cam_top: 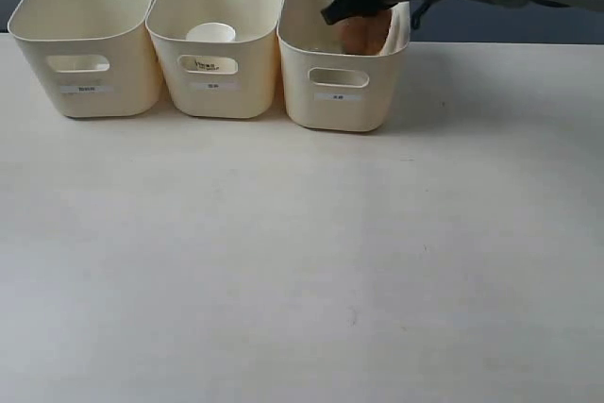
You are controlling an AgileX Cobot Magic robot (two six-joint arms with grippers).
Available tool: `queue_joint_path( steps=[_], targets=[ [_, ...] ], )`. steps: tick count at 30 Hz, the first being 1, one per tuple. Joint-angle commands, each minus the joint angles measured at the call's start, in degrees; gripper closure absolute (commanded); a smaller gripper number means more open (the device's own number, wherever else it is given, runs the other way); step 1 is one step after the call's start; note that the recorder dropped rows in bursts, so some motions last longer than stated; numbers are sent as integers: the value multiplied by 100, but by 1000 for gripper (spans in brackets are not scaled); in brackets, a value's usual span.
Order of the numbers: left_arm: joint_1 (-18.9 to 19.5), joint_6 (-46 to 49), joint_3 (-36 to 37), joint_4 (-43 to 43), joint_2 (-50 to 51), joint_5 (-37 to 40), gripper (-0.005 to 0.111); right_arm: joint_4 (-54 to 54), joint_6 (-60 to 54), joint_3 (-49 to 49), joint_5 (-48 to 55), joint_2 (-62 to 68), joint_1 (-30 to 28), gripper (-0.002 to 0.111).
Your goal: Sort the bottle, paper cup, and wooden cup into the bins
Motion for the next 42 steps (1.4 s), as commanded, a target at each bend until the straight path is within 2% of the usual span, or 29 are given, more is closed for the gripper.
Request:
queue_joint_path(
  steps=[1,3,9,13,21,25,31,38,42],
  targets=[
    [-37,-9,-1,21,-26,31,107,154,-66,-43,-88,-12,10,50],
    [-37,-9,-1,21,-26,31,107,189,-66,-43,-60,-23,10,47],
    [-37,-9,-1,21,-26,31,107,204,-192,-30,264,-241,10,51],
    [-37,-9,-1,21,-26,31,107,204,-270,322,264,-734,10,52],
    [-37,-9,-1,21,-26,31,107,204,-588,1647,184,-2062,-6,88],
    [-37,-9,-1,21,-26,31,107,258,-588,2512,-340,-2933,-6,108],
    [-37,-9,-1,21,-26,31,107,349,-576,3542,-616,-4271,-6,109],
    [-37,-9,-1,21,-26,31,107,1137,-551,4534,-631,-5738,-6,109],
    [-37,-9,-1,21,-26,31,107,1238,-551,5240,-613,-6467,-6,109]
  ],
)
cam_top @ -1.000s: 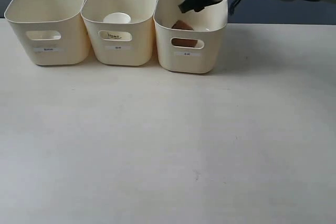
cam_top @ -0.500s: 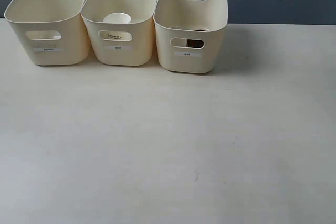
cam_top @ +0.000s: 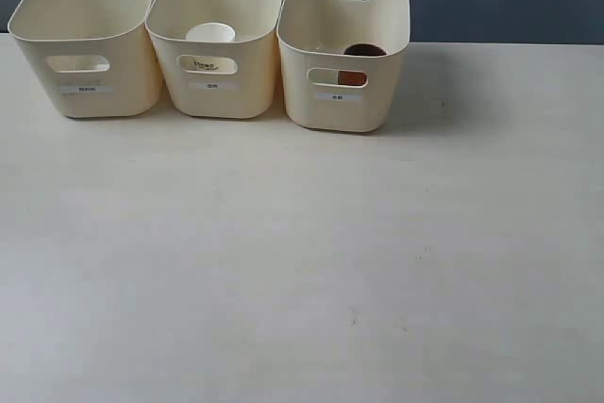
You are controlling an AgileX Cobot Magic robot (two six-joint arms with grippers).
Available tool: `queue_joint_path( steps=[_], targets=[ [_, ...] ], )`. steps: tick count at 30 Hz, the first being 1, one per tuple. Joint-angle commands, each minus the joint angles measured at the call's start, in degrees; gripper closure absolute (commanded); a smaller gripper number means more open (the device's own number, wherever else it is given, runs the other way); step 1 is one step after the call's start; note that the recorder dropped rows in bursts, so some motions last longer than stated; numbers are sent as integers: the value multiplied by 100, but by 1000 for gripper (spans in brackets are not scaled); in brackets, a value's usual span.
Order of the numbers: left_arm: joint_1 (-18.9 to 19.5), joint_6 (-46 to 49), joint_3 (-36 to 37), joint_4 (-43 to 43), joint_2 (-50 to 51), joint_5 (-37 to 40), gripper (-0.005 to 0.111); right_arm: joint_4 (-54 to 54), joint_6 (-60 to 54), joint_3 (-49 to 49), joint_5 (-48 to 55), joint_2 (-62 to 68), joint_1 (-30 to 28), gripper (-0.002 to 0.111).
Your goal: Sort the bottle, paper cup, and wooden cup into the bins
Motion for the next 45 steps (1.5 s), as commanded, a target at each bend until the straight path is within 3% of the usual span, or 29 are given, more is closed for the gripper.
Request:
queue_joint_path(
  steps=[1,13,15,18,27,30,33,37,45],
  targets=[
    [-37,-9,-1,21,-26,31,107,287,9,828,-61,-803,-20,109],
    [-37,-9,-1,9,-26,31,107,1617,21,2531,-622,-3008,-175,109],
    [-37,-9,-1,33,-26,31,107,1647,21,2776,-276,-3734,-515,109],
    [-37,-9,-1,21,-26,31,107,2557,21,3250,-228,-4967,-1465,109],
    [-37,-9,-1,21,-26,31,107,3166,21,4422,693,-6408,-2872,109],
    [-37,-9,-1,21,-26,31,107,3188,21,4918,739,-6700,-2993,109],
    [-37,-9,-1,21,-26,31,107,4503,21,5391,499,-6908,-2993,109],
    [-37,-9,-1,21,-26,31,107,5097,21,5702,451,-6917,-3048,109],
    [-37,-9,-1,21,-26,31,107,4908,-40,5702,738,-6930,-3048,109]
  ],
)
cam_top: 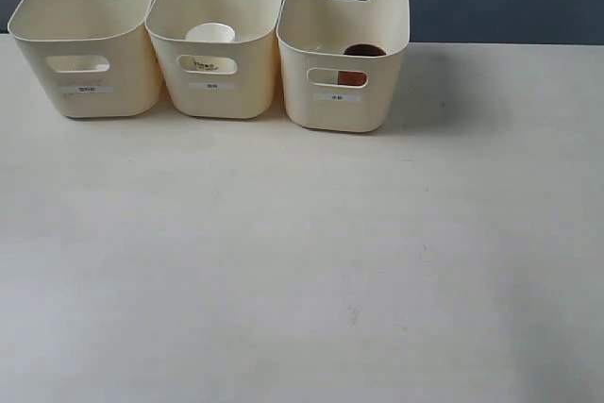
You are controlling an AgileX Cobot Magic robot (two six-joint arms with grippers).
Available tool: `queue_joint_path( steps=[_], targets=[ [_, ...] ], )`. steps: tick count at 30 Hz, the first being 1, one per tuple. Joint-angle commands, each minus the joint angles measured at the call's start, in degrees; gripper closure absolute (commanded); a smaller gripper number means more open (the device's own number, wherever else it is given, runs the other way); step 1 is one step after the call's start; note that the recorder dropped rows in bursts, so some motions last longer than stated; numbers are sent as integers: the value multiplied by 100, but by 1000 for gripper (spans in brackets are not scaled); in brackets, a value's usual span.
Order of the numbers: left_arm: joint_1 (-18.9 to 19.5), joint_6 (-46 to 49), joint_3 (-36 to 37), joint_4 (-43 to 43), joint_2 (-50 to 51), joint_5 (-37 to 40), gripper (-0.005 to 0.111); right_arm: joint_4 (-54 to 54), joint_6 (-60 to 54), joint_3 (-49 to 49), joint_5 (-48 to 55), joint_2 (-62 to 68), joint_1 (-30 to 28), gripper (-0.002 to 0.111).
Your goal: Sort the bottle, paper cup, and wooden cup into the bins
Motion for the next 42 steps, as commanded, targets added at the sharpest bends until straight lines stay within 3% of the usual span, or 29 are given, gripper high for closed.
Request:
queue_joint_path(
  steps=[1,5,17,42],
  targets=[
    [-37,-9,-1,12,-26,31,107,-154,-61,18,44,-41,-27,109],
    [-37,-9,-1,12,-26,31,107,-408,-61,18,44,-41,-27,109],
    [-37,-9,-1,12,-26,31,107,-2674,-83,18,-34,-41,-27,109],
    [-37,-9,-1,12,-26,31,107,-2720,-63,18,-22,-41,-27,109]
  ],
)
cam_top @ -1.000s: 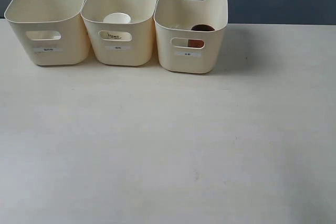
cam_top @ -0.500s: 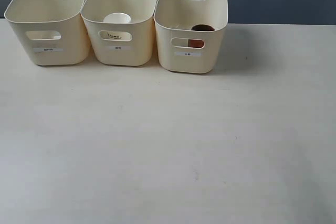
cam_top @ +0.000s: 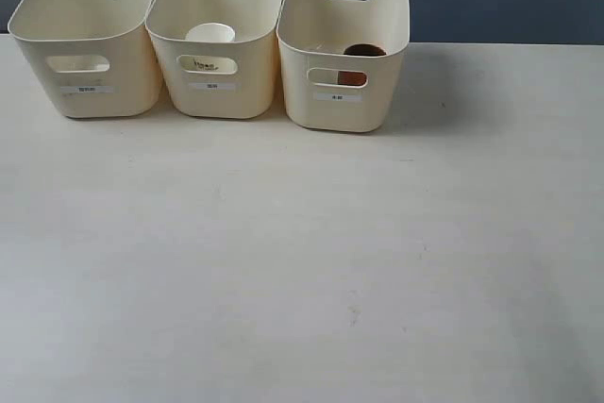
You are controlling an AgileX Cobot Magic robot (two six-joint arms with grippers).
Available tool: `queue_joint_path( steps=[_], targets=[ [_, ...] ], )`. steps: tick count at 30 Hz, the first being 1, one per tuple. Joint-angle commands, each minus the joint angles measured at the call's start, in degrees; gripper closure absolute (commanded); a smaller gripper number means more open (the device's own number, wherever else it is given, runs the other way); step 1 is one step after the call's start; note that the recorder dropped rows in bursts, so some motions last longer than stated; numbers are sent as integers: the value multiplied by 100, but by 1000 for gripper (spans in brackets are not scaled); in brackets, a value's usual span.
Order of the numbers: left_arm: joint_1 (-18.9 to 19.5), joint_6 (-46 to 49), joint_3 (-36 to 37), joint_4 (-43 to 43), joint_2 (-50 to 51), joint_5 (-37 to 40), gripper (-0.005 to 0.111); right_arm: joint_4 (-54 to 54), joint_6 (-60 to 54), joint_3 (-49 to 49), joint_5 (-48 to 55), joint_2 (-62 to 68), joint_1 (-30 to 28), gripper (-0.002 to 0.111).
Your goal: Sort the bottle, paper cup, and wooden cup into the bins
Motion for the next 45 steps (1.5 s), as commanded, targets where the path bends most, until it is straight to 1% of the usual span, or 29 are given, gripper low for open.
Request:
queue_joint_path(
  steps=[1,2,4,5,9,12,14,16,20,45],
  targets=[
    [-37,-9,-1,12,-26,31,107,-35,-11,6,9,-41,-27,109],
    [-37,3,-1,10,-26,50,107,-35,-11,6,9,-41,-27,109],
    [-37,17,-1,11,-26,382,107,-35,-14,6,-2,-41,-27,109],
    [-37,17,-1,11,-26,817,107,-35,-14,6,-2,-41,-27,109],
    [-37,117,-1,26,-26,2966,107,-35,-14,6,-2,-41,-27,109],
    [-37,167,-1,145,-26,3791,107,-35,-14,6,-2,-41,-27,109],
    [-37,167,-1,145,-26,4009,107,-35,-14,6,-2,-41,-27,109],
    [-37,154,-1,145,-26,4023,107,-35,-14,6,-2,-41,-27,109],
    [-37,131,-1,100,-26,3743,107,-35,-3,6,-1,-41,-27,109],
    [-37,131,-1,111,-26,3738,107,-25,-4,6,9,-41,-27,109]
  ],
)
